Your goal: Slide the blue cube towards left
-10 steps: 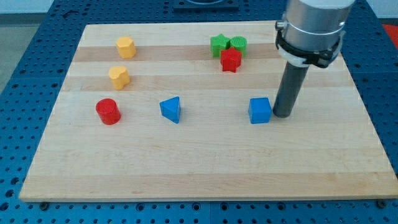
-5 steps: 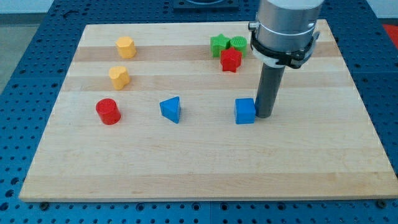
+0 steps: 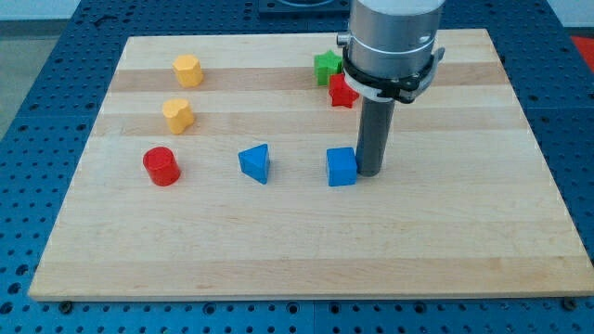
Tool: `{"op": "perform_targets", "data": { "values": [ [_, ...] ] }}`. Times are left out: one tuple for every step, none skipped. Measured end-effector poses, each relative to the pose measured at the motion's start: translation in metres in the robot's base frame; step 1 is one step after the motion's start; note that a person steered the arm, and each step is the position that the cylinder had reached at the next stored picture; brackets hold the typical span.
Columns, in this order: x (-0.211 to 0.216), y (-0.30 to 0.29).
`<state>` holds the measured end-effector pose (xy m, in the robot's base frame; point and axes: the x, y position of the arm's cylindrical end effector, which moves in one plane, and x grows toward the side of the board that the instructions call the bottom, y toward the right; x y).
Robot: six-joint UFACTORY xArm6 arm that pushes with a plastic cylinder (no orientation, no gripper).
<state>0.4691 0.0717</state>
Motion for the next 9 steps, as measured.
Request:
{"op": "perform_targets", "data": {
  "values": [
    [0.008, 0.016],
    [0.028, 0.028],
    [0.028, 0.007],
    [0.029, -0.001],
    [0.046, -0.003],
    [0.061, -0.016],
    [0.061, -0.041],
    [0.054, -0.048],
    [0.039, -0.049]
  ]
}}
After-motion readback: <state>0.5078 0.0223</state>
